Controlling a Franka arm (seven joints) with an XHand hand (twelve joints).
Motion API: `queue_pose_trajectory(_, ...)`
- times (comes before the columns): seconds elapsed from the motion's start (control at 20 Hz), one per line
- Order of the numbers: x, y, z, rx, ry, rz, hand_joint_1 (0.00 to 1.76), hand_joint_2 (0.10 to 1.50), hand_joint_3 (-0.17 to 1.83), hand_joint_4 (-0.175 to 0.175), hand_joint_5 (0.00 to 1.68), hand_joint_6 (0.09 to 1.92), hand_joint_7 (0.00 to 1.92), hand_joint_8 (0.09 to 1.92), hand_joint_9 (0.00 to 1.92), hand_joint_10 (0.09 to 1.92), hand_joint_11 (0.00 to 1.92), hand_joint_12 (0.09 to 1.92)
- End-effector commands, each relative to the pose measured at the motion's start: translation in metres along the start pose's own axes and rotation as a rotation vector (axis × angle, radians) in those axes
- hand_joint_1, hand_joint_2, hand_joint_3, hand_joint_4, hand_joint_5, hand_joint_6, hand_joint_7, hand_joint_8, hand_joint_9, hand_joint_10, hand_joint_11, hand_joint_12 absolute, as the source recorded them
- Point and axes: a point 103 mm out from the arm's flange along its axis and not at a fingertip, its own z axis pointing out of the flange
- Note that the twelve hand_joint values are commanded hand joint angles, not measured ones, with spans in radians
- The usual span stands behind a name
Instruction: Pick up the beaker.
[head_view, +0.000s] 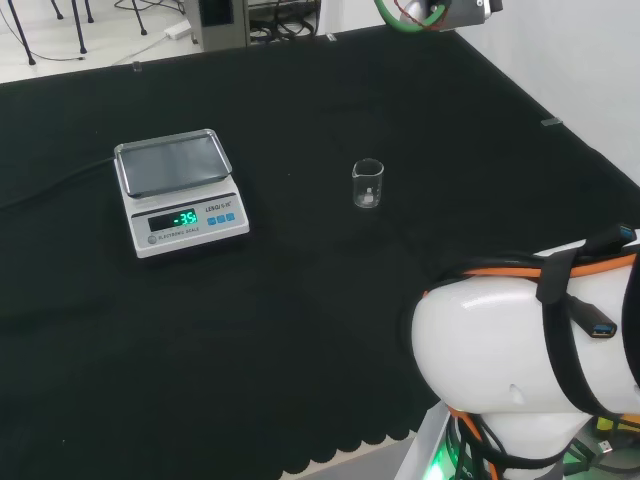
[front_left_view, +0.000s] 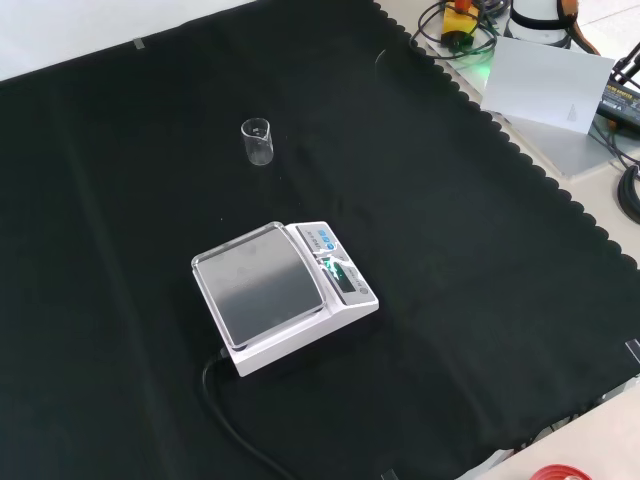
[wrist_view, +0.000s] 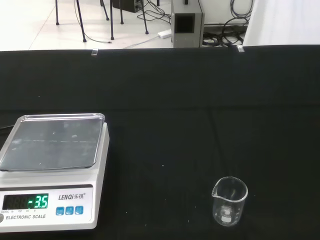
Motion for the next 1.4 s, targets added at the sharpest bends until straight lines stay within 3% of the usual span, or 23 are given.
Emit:
queue_pose_trajectory(0.05, -0.046, -0.079, -0.058, -0.114, 0.017, 0.112, 0.7, 1.02, -0.14, -0.01, 0.59, 0.29, 0.41, 0.62, 0.56, 0.71, 0.18, 1.41)
queue_pose_trajectory(0.2, -0.052, -0.08, -0.051, -0.105, 0.023, 0.119, 0.69, 1.07, -0.17, -0.008, 0.62, 0.4, 0.51, 0.58, 0.65, 0.65, 0.18, 1.41)
queue_pose_trajectory(0.45, -0.057, -0.068, -0.022, -0.077, 0.051, 0.111, 0.69, 1.08, -0.17, -0.008, 0.63, 0.42, 0.52, 0.58, 0.66, 0.64, 0.18, 1.41)
queue_pose_trajectory(1.0, -0.062, -0.017, 0.052, 0.052, 0.07, 0.113, 0.7, 1.09, -0.17, -0.011, 0.63, 0.45, 0.54, 0.58, 0.66, 0.64, 0.18, 1.41)
queue_pose_trajectory(1.4, -0.056, 0.012, 0.08, 0.099, 0.073, 0.11, 0.7, 1.09, -0.17, -0.015, 0.61, 0.48, 0.54, 0.58, 0.66, 0.64, 0.17, 1.41)
